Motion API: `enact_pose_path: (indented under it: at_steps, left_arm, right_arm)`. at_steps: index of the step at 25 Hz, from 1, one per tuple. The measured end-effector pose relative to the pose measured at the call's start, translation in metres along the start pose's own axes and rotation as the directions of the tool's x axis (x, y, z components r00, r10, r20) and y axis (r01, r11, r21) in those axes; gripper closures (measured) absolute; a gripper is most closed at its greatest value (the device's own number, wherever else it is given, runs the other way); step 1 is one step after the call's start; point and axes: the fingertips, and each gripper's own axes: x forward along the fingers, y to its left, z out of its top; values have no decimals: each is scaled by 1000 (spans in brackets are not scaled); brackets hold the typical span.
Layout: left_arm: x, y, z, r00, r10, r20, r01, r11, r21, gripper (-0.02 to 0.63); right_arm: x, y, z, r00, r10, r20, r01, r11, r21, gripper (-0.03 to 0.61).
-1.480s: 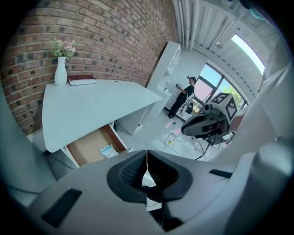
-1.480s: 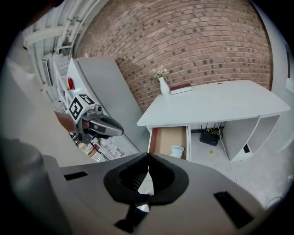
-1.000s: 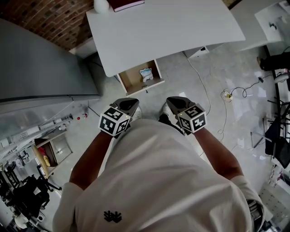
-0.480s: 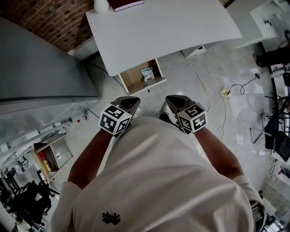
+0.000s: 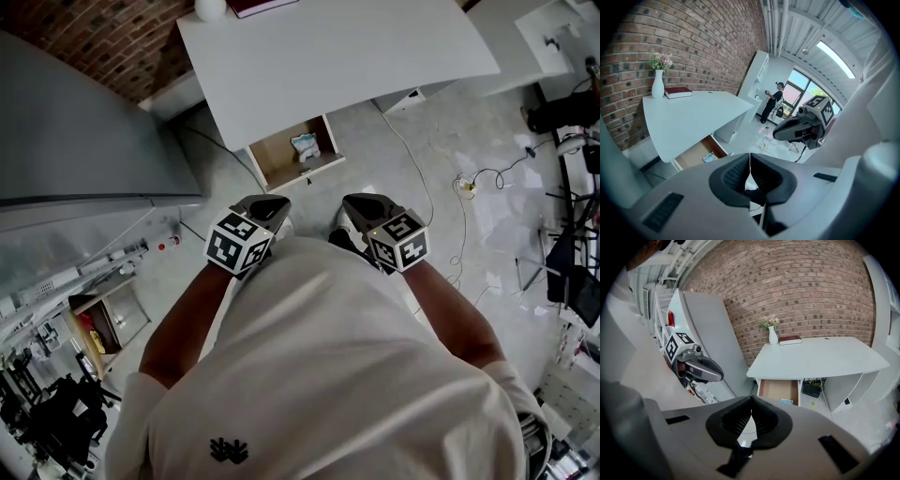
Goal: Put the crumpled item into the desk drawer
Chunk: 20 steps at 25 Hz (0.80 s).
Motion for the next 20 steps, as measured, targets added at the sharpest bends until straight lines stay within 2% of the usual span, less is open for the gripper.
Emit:
enact_pose_path:
  at_steps: [20]
  left_arm:
    - [16, 3, -24, 998, -43, -54, 44, 999, 12, 588]
  right_arm:
    - [0, 8, -22, 999, -29, -27, 29, 999, 12, 549]
